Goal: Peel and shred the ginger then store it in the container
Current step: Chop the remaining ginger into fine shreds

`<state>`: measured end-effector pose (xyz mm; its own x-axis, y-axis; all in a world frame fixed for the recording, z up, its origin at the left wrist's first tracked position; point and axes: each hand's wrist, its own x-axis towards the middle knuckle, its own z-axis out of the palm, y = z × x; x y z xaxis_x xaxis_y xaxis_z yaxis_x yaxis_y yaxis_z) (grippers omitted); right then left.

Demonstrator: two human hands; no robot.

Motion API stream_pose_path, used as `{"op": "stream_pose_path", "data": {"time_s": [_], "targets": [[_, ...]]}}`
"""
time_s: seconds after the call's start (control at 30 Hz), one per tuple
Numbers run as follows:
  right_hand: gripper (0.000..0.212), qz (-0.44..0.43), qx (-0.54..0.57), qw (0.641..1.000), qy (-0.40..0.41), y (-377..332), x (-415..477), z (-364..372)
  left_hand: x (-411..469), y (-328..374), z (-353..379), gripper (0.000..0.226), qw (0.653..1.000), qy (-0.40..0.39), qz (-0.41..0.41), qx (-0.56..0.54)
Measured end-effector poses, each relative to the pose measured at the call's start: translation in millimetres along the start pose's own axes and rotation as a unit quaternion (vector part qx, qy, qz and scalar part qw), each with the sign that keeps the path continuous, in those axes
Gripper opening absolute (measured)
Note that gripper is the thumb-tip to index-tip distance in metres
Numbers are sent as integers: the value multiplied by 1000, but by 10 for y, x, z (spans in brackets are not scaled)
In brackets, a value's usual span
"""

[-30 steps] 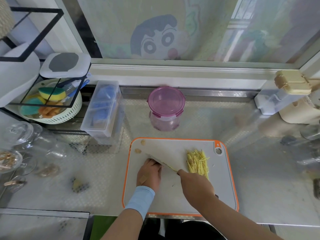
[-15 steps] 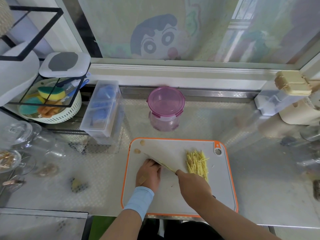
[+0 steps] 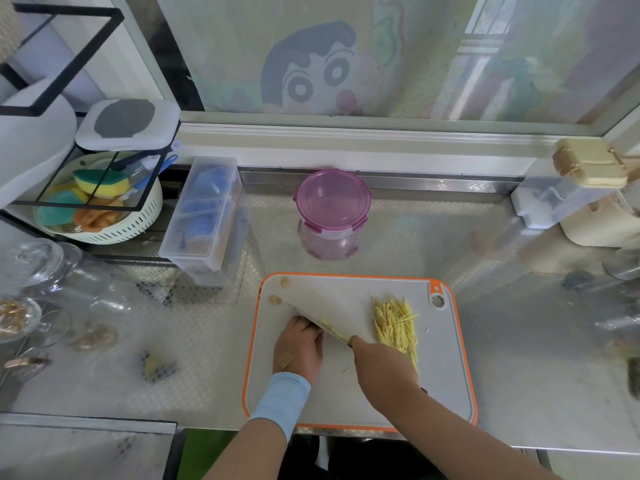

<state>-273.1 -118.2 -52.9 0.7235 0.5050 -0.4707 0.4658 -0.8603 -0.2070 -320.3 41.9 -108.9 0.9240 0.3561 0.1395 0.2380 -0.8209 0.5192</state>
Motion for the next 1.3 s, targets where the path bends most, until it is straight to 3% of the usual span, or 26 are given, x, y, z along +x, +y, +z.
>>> {"op": "stream_pose_path", "data": {"time_s": [0.87,1.07,1.3], "targets": [[22,2,10,1000,0,20,-6,63,-12,-26,61,19,999,34,3,-3],[29,-7,8,1000,-11,-98,110,8,-33,-45,94,20,999,33,-6,-5],[18,-9,8,1000,4,12,-23,40,-24,-32,69,20,999,40,3,-8]]}}
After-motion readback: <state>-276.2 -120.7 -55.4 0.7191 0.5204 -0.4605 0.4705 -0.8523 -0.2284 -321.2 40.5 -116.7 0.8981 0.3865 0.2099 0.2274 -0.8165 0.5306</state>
